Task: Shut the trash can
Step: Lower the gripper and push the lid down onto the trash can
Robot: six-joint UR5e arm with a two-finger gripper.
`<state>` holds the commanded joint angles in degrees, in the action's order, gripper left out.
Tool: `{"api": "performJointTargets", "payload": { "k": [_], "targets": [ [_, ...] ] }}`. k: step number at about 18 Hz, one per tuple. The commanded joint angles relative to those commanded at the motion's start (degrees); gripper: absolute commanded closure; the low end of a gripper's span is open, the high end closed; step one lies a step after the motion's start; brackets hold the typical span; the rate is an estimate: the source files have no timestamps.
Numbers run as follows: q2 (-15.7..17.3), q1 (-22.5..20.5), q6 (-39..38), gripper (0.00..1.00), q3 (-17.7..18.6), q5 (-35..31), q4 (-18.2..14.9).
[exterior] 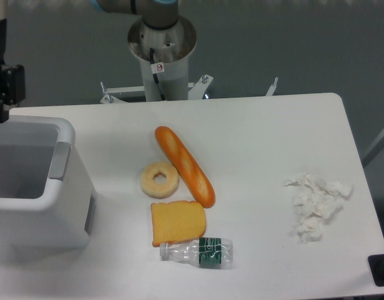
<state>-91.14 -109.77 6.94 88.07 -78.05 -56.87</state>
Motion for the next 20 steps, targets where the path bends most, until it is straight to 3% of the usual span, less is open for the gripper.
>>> {"api": "performJointTargets", "payload": {
  "k": [14, 20],
  "targets": [
    [-0.6, -6.2, 1.2, 0.0, 1.7, -0.1, 0.1],
    [-4.2, -6.5, 1.2, 0.0, 1.6, -4.0, 0.1]
  ]
}}
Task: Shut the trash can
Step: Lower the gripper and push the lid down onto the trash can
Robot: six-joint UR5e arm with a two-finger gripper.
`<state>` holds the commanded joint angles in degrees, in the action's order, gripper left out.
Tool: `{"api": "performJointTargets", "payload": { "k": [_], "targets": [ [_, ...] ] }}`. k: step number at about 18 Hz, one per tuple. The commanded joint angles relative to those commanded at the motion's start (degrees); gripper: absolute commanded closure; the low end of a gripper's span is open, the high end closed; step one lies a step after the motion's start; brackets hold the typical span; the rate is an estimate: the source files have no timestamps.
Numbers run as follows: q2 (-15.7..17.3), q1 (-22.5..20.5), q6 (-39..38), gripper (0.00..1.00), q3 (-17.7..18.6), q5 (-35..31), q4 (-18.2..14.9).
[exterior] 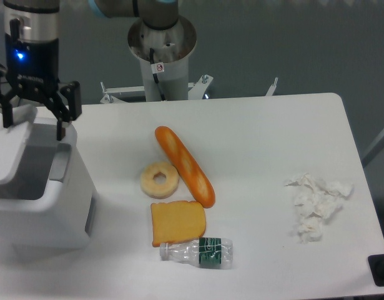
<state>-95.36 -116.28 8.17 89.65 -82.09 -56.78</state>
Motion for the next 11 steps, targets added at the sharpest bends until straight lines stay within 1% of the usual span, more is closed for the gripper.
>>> {"api": "performJointTargets", "payload": {
  "k": [4, 11],
  "targets": [
    [-1.5, 0.0, 0.0, 0.0, 0.0, -0.1, 0.1],
    [-2.2, -0.1, 0.0, 0.0, 0.0, -0.6, 0.1]
  ]
}}
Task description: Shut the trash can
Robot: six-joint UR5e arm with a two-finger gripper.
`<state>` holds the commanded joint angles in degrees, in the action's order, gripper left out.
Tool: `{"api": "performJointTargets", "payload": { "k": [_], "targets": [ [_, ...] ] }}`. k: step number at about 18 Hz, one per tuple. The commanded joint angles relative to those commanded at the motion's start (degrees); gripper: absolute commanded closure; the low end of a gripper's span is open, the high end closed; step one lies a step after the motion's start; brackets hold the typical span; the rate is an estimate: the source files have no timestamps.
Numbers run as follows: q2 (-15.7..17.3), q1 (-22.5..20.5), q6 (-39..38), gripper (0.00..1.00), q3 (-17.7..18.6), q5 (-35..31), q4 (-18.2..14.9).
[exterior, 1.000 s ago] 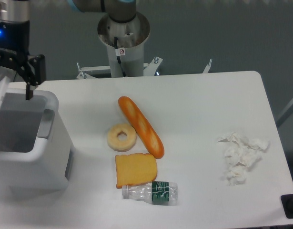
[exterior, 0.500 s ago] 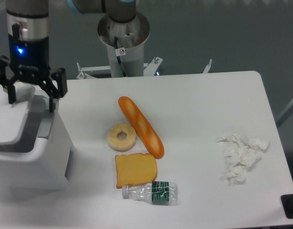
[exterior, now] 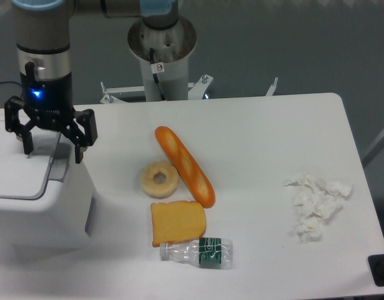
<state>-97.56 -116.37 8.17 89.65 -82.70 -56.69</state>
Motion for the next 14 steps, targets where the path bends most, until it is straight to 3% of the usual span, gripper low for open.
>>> {"api": "performJointTargets", "payload": {
  "k": [9, 14],
  "targets": [
    [0.0, 0.0, -0.1, 0.0, -0.2, -0.7, -0.1],
    [0.5, -1.3, 0.1, 0.0, -2.8, -0.7, -0.2]
  ]
}}
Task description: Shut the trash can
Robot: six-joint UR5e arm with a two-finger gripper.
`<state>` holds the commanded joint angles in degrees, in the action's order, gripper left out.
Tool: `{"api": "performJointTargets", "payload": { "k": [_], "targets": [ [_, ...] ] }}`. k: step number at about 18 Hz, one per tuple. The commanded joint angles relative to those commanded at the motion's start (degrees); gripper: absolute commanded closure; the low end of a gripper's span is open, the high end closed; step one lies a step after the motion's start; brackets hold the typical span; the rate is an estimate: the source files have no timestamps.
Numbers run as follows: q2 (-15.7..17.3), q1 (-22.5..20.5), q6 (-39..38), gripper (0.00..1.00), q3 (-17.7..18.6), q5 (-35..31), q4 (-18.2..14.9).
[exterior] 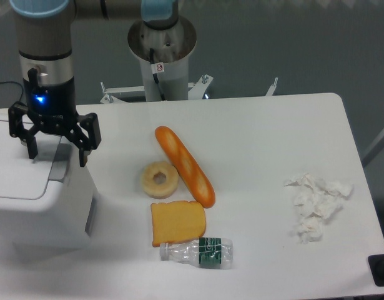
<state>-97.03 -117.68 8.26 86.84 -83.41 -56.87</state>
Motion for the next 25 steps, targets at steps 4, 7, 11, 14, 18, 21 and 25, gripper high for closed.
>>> {"api": "performJointTargets", "payload": {
  "k": [4, 7, 11, 14, 18, 21, 25],
  "targets": [
    [0.4, -8.7, 4.8, 0.0, -1.2, 0.3, 0.0],
    [0.1, -16.2, 8.9, 0.0, -1.5, -0.1, 0.0],
    [-0.6, -25.3, 14.3, 0.0, -0.4, -2.4, -0.1],
    [-3.8, -31.9, 24.1, 0.0, -0.3, -2.3, -0.6],
    [-8.2, -39.3, 42.9, 0.0, -0.4, -2.5, -2.7],
    [-11.2, -41.8, 53.5, 0.0, -0.4, -4.5, -3.5],
    [-18.5, -42.7, 61.2, 0.0, -3.6, -8.4, -3.4]
  ]
}}
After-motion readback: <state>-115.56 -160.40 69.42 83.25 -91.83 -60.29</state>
